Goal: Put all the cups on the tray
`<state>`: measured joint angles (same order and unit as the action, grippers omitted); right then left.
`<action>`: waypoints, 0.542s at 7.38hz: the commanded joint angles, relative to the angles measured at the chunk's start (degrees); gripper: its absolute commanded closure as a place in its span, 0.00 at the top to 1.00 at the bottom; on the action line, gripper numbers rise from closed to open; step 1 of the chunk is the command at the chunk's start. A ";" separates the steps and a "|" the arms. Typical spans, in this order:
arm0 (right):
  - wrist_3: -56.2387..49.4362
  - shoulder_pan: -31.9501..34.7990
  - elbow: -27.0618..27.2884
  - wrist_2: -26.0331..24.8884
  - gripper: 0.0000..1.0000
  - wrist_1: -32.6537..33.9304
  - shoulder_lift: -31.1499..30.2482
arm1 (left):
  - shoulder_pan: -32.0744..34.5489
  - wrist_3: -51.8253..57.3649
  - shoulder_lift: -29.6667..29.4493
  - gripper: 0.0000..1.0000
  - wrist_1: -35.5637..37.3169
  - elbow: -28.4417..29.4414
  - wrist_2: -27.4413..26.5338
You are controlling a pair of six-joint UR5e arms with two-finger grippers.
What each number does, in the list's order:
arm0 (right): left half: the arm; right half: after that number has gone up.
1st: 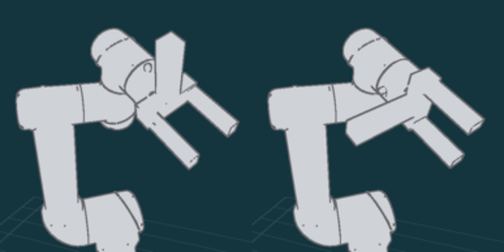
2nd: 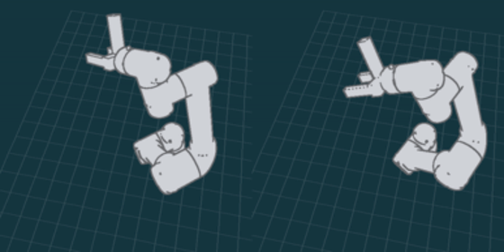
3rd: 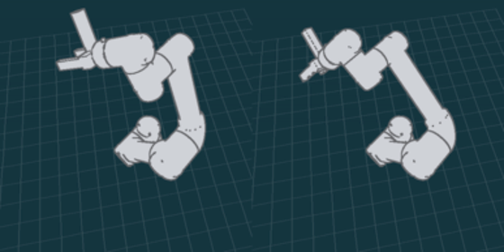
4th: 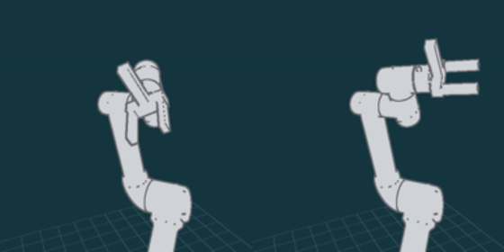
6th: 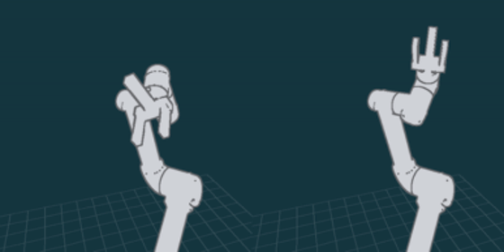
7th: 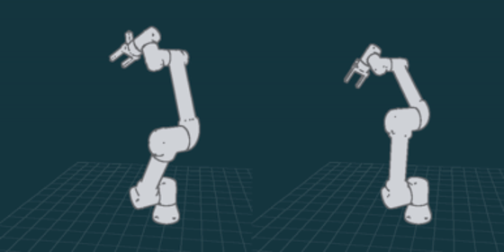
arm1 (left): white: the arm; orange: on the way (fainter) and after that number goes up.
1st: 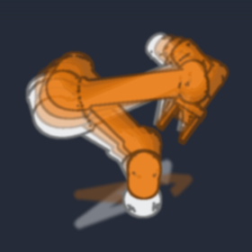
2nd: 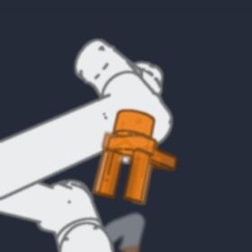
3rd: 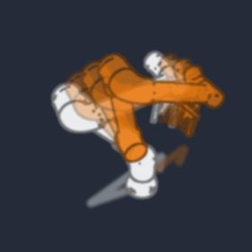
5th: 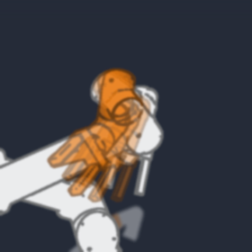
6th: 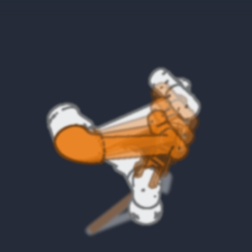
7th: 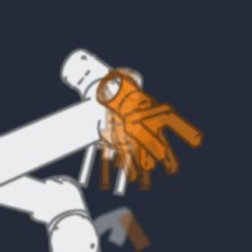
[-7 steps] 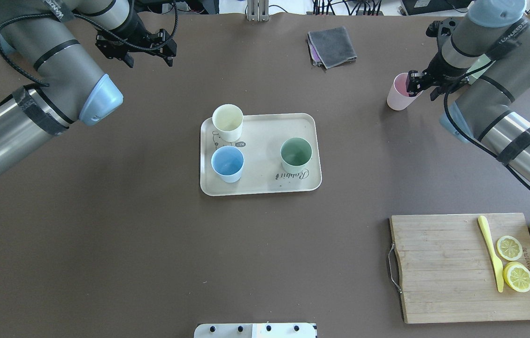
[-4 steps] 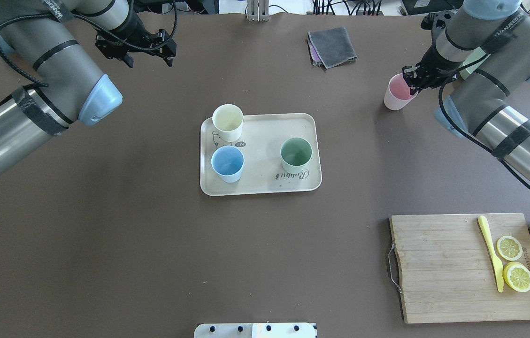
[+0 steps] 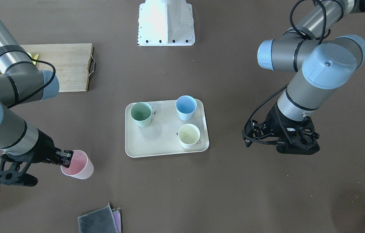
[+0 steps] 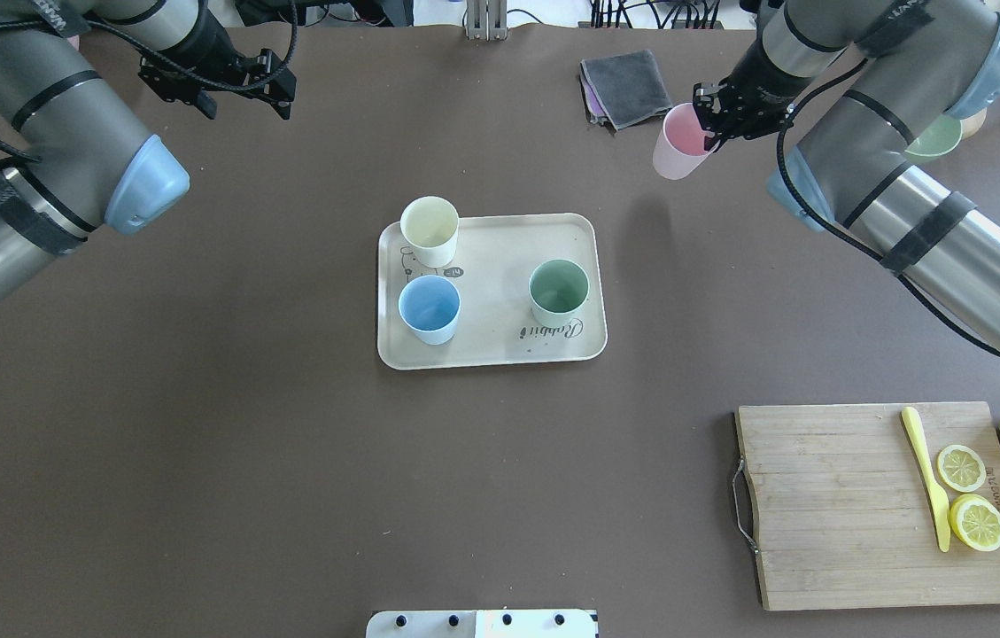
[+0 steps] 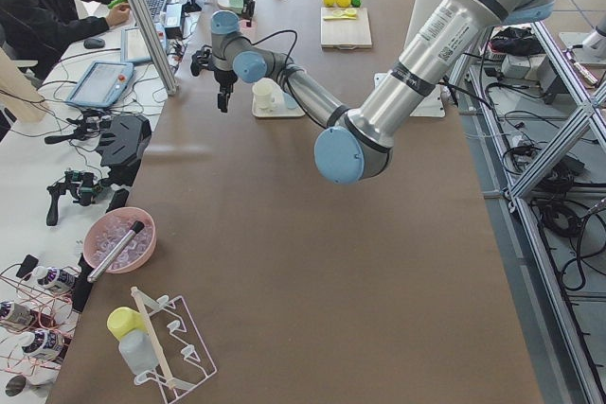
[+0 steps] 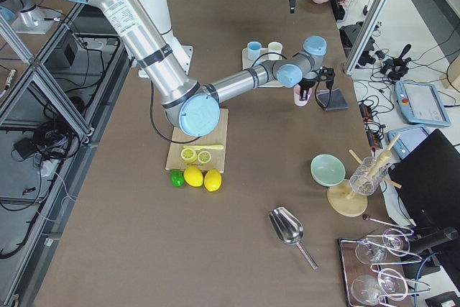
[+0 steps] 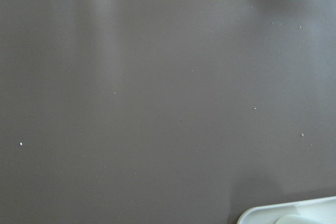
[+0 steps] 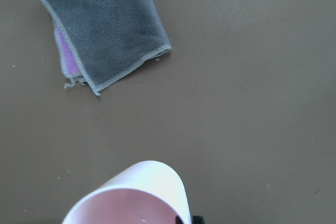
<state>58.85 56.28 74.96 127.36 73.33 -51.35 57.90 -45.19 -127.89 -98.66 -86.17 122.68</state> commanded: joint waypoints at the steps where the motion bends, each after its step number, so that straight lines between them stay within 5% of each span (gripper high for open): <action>1: 7.47 -6.77 0.01 -6.12 0.00 -0.03 4.31 | 5.27 10.60 4.47 0.97 -0.04 -1.01 4.91; 4: 12.15 -12.49 0.01 -6.60 0.00 0.05 7.75 | 6.88 12.76 5.63 0.97 -0.04 -0.84 5.37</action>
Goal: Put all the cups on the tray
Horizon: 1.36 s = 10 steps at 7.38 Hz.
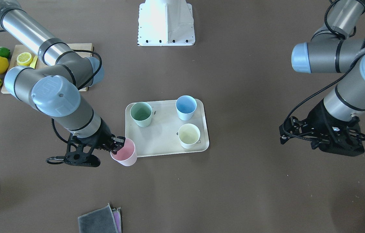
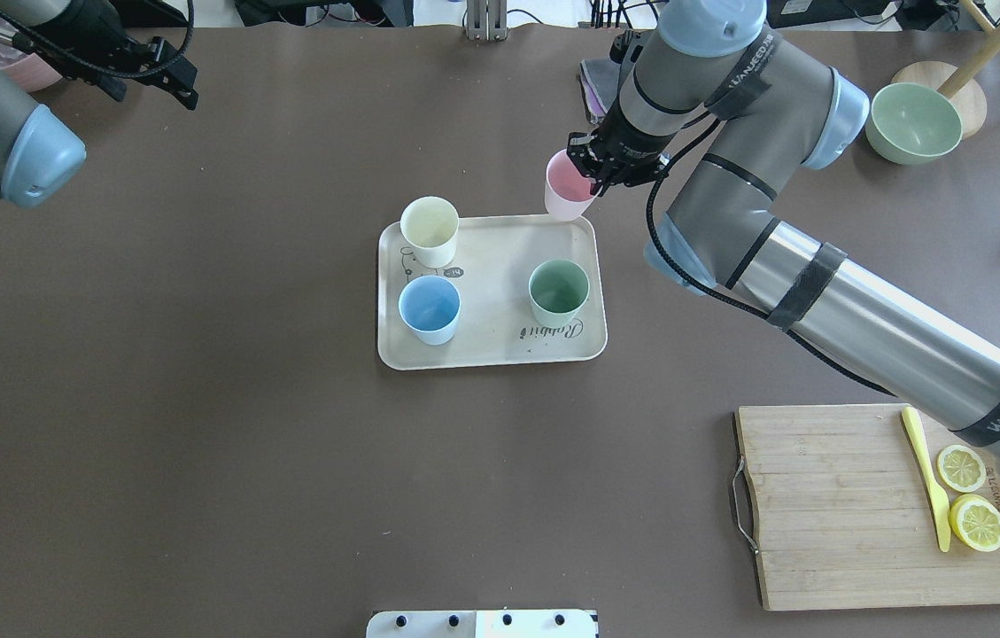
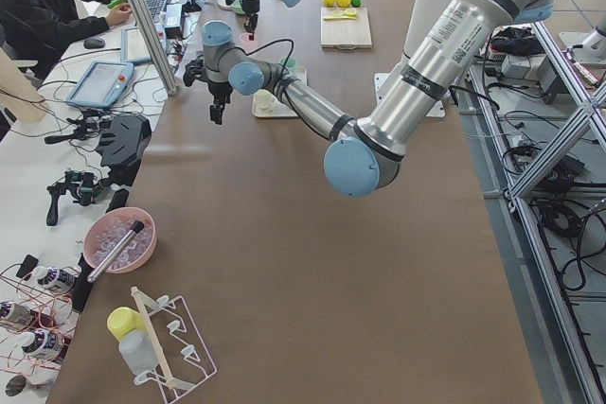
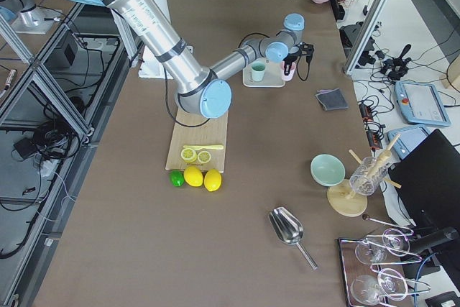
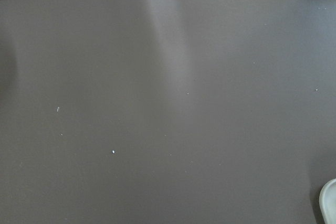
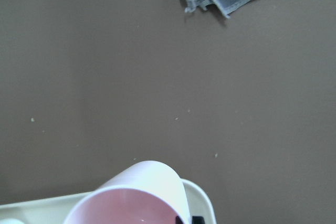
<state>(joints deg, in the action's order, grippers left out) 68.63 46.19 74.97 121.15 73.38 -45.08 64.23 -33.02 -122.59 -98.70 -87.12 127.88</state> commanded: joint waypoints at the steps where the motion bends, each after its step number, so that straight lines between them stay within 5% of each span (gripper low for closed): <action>1: 2.38 -4.51 -0.53 -1.43 0.00 0.01 1.48 | 1.16 0.59 0.42 0.97 0.00 0.02 0.17; 2: 2.56 -4.96 -0.53 -2.66 0.00 0.01 1.31 | 1.25 0.59 0.68 0.97 0.00 0.28 -0.09; 3: 2.99 -4.97 -0.44 -2.59 0.99 0.53 1.31 | 1.34 0.59 0.77 0.97 0.00 0.29 -0.09; 7: -1.36 3.53 4.54 3.65 1.00 14.03 1.84 | 1.43 0.77 4.28 0.97 -7.19 0.11 -0.36; 10: -23.03 13.97 15.61 8.99 1.00 16.01 -16.91 | 4.85 0.77 15.75 0.97 -24.28 0.28 -0.36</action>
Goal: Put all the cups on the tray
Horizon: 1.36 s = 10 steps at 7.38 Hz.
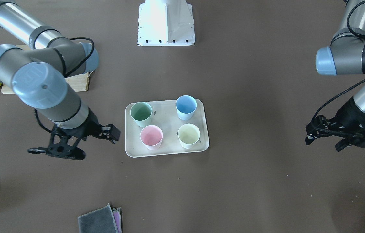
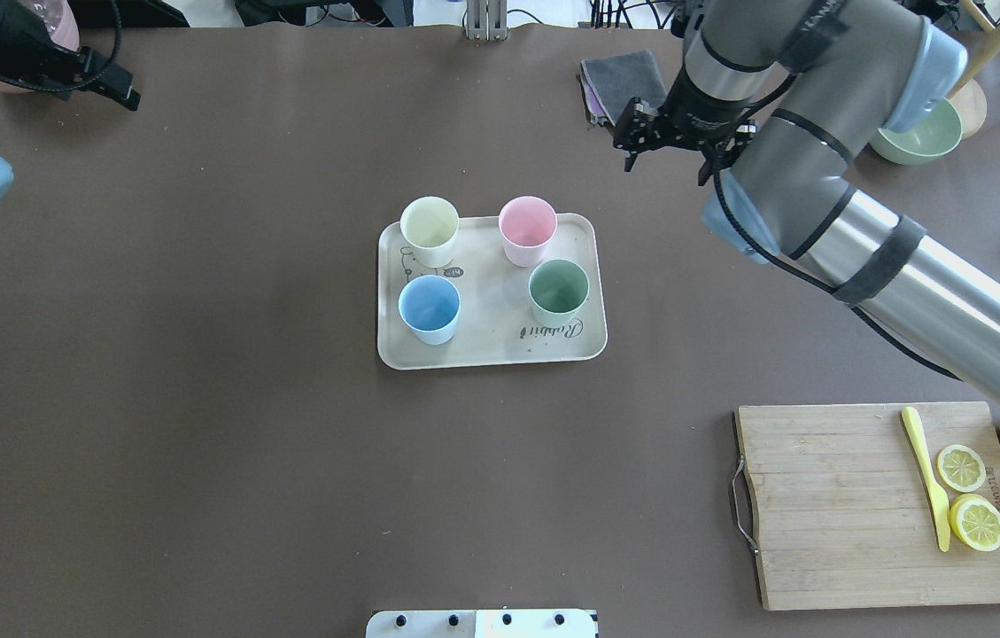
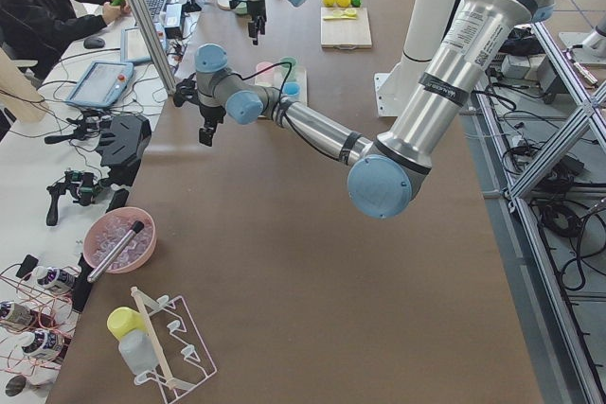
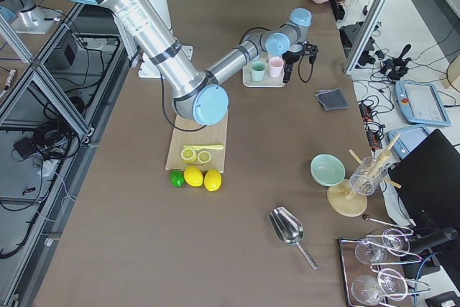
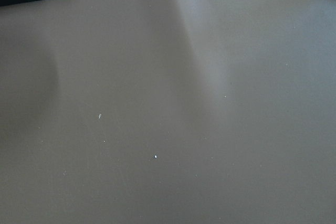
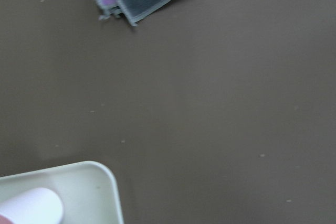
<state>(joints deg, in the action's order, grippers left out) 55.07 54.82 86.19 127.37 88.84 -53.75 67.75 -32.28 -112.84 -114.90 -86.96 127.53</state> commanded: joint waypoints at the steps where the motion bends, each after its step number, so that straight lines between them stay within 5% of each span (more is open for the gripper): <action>1: -18.07 8.61 5.38 3.05 1.00 0.64 -13.34 | 2.81 0.02 8.67 0.97 -11.37 0.22 0.00; 4: -36.56 17.32 5.21 3.14 1.00 0.64 -22.42 | 6.94 2.46 14.12 0.97 -10.35 0.57 0.44; 7: -50.20 26.54 4.60 6.74 1.00 0.29 -31.04 | 18.68 23.17 16.77 0.98 1.91 1.45 6.55; 10: -55.94 31.30 2.93 6.66 1.00 0.54 -33.52 | 29.44 30.76 18.26 0.97 11.16 -1.35 8.88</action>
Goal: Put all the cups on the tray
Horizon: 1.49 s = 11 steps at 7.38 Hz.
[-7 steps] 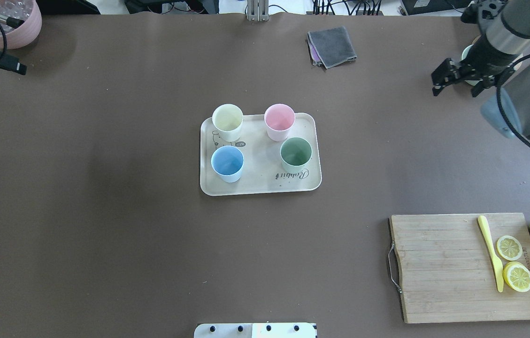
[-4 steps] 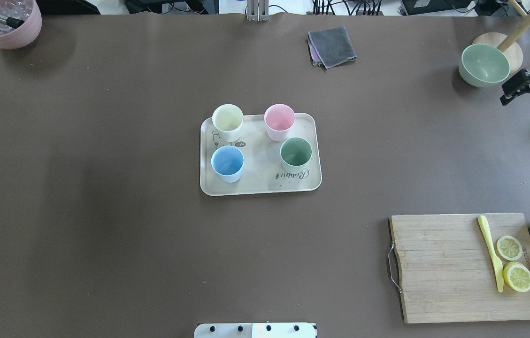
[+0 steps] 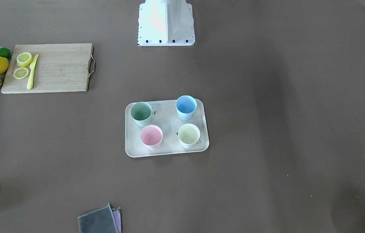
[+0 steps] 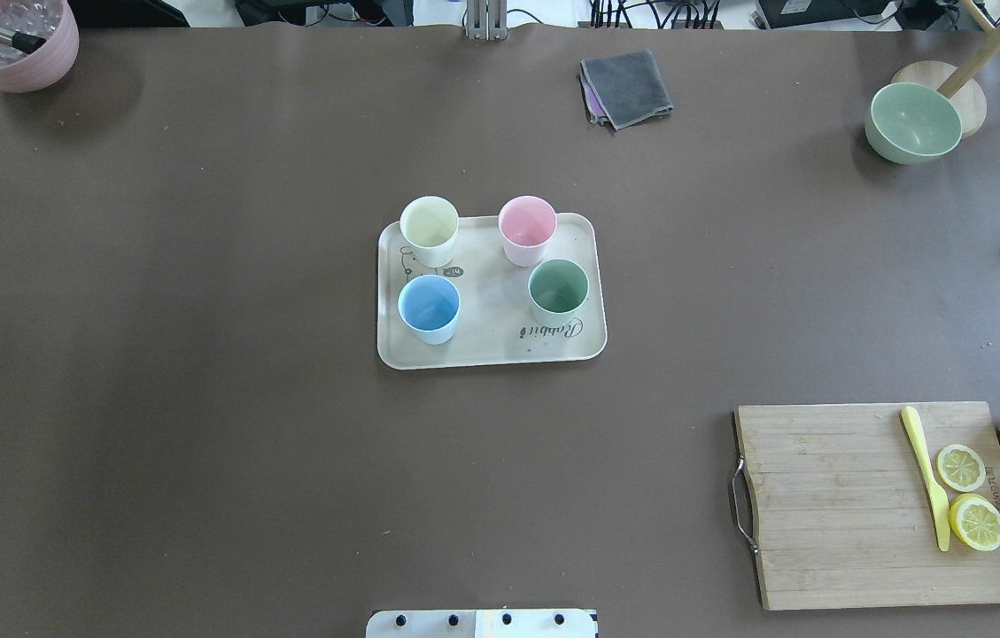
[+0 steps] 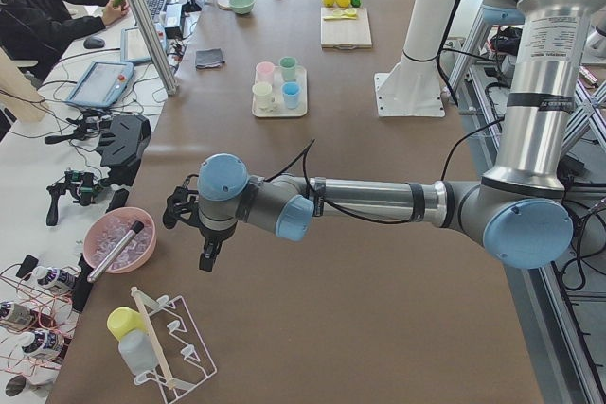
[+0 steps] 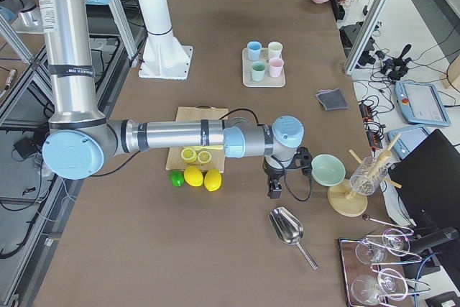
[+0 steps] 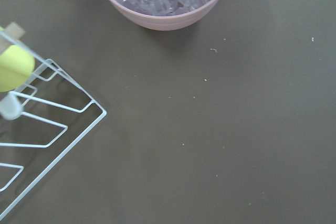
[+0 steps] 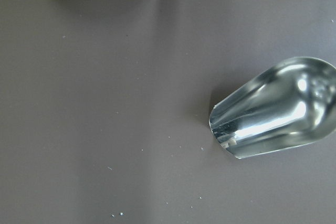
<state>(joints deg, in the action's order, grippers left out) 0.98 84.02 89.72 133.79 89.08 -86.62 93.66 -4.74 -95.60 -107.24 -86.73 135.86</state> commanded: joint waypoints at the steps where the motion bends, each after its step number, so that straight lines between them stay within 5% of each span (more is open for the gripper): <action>1: -1.77 2.46 -0.34 0.33 1.00 0.39 -0.65 | 3.55 3.25 2.68 0.97 7.62 -5.95 0.37; 2: -1.68 2.81 0.01 0.33 1.00 0.48 -0.74 | 3.20 2.90 6.88 0.97 9.23 -10.69 -0.07; 5: -1.86 3.87 6.05 -0.01 1.00 9.24 -1.08 | 2.85 2.46 8.24 0.97 9.33 -10.92 -0.16; 11: -1.68 3.87 5.99 -0.28 1.00 8.74 -2.58 | 1.70 0.00 7.53 0.97 8.89 -10.21 -2.09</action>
<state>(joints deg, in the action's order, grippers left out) -0.75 87.89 95.76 133.44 97.83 -89.11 95.40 -4.72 -88.03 -98.32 -96.97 134.01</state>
